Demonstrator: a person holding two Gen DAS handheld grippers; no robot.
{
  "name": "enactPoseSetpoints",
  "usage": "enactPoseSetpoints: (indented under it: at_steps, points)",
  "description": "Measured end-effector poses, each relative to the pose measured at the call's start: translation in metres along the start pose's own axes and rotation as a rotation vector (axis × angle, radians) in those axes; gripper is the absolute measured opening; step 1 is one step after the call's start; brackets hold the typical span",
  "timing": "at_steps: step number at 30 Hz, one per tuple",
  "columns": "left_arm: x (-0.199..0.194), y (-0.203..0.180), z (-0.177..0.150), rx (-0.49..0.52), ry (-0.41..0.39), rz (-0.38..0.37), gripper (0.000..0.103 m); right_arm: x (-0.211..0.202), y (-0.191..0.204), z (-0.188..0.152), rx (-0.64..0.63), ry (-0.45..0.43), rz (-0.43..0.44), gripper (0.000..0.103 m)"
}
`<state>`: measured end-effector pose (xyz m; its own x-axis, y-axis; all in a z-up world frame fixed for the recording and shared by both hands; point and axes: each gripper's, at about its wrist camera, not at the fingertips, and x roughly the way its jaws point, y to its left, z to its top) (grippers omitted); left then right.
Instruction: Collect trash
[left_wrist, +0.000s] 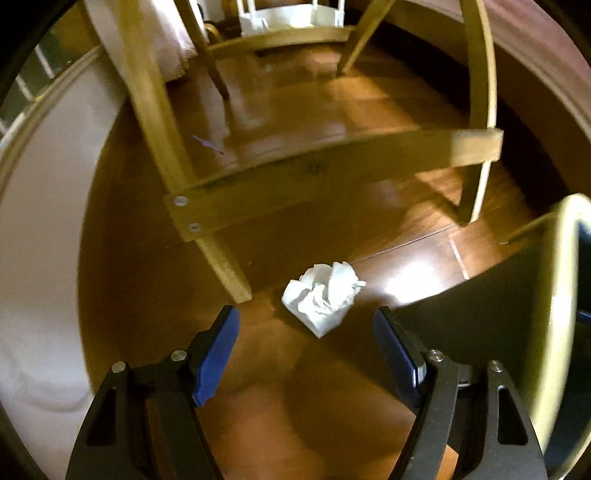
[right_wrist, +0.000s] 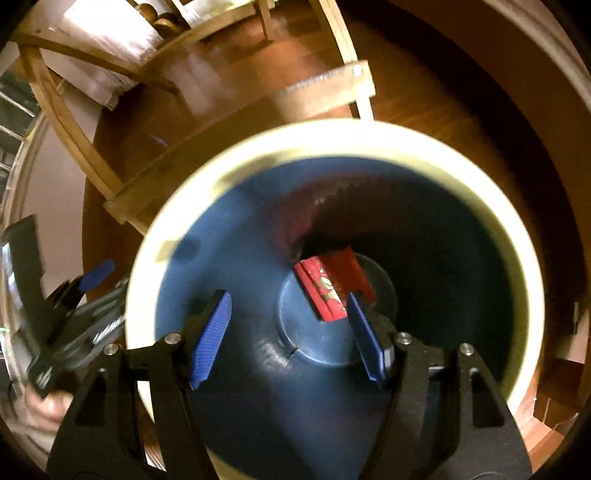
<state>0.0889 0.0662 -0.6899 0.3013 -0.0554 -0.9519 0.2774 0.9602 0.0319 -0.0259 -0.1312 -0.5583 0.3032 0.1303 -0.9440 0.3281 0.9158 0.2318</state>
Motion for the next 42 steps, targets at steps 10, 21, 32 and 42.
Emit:
enactPoseSetpoints:
  at_steps: [10, 21, 32, 42]
  points:
    - [0.103, -0.014, 0.011, 0.103, 0.055, -0.019, 0.075, 0.033, -0.022, -0.003, 0.018, 0.069, 0.023, 0.062]
    - [0.16, -0.041, 0.015, 0.152, 0.182, -0.019, 0.049, 0.03, -0.029, 0.0, 0.028, 0.056, 0.033, 0.062]
    - [0.155, -0.049, 0.009, 0.229, 0.163, 0.025, 0.028, 0.037, -0.029, -0.002, 0.026, 0.069, 0.024, 0.061]
    - [0.083, -0.024, 0.002, 0.125, 0.112, 0.027, 0.028, 0.022, -0.02, -0.001, 0.006, 0.064, 0.006, 0.06]
